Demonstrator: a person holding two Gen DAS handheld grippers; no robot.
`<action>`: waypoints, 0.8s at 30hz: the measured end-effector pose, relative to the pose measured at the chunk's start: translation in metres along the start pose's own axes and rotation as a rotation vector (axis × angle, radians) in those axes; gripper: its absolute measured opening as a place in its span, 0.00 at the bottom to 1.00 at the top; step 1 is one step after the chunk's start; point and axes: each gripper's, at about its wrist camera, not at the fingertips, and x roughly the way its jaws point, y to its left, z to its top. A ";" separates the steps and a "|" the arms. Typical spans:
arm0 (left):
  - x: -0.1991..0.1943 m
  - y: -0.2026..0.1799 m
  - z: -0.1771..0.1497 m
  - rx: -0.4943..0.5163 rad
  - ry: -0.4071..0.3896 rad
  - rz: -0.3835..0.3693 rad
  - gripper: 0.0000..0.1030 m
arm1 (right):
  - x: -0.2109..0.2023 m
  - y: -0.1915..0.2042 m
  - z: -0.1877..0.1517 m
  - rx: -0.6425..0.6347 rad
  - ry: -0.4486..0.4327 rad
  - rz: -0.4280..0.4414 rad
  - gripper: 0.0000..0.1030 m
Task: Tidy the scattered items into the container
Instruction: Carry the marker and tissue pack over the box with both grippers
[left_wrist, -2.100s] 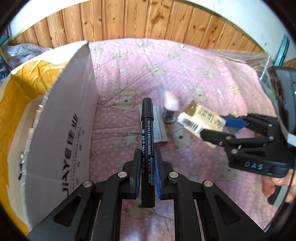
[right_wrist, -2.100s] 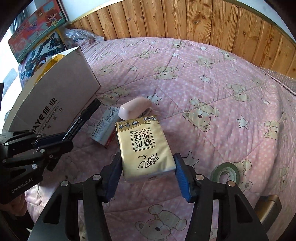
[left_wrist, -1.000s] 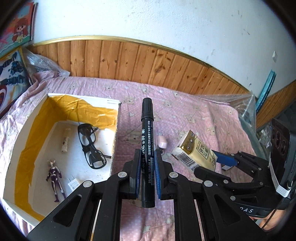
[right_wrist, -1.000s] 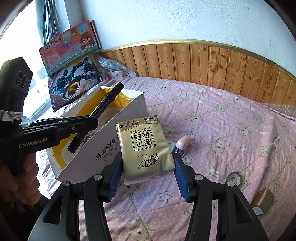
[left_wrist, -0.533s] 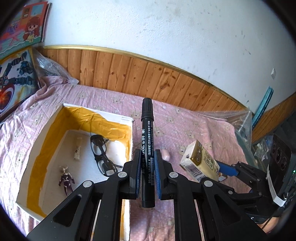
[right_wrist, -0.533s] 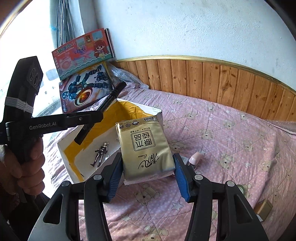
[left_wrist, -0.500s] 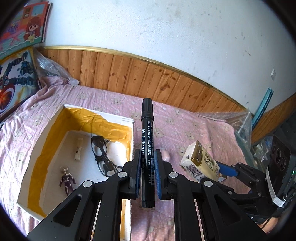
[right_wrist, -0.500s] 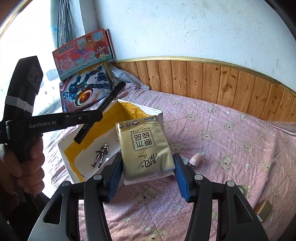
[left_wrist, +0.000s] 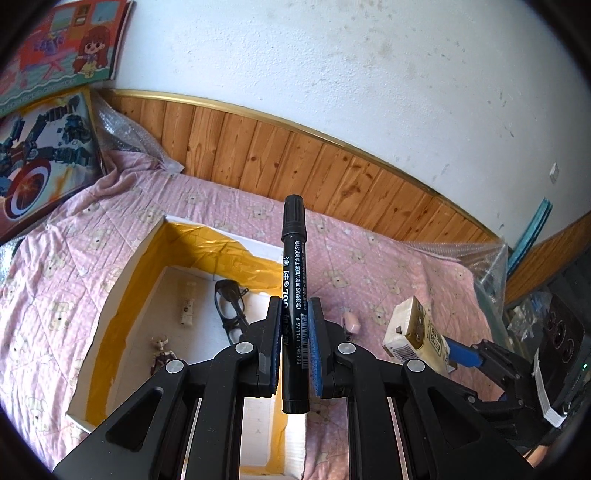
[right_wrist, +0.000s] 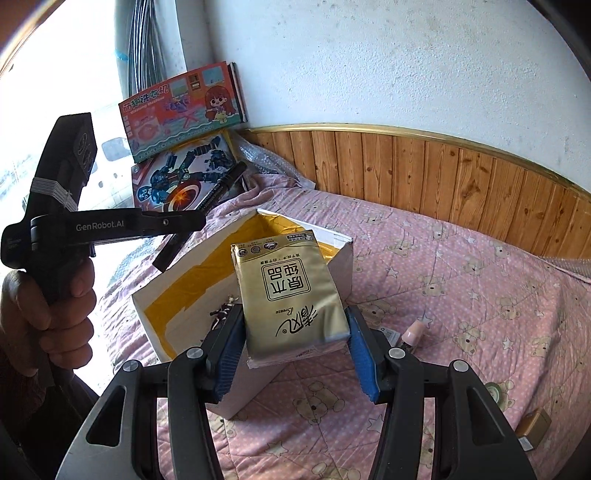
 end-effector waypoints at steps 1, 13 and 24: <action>0.000 0.002 0.001 -0.004 0.000 0.003 0.13 | 0.001 0.003 0.000 -0.005 -0.001 0.000 0.53; 0.006 0.040 0.007 -0.080 0.029 0.035 0.13 | 0.019 0.032 0.006 -0.066 0.023 0.011 0.53; 0.024 0.067 0.010 -0.132 0.079 0.080 0.13 | 0.051 0.043 0.018 -0.069 0.067 0.035 0.53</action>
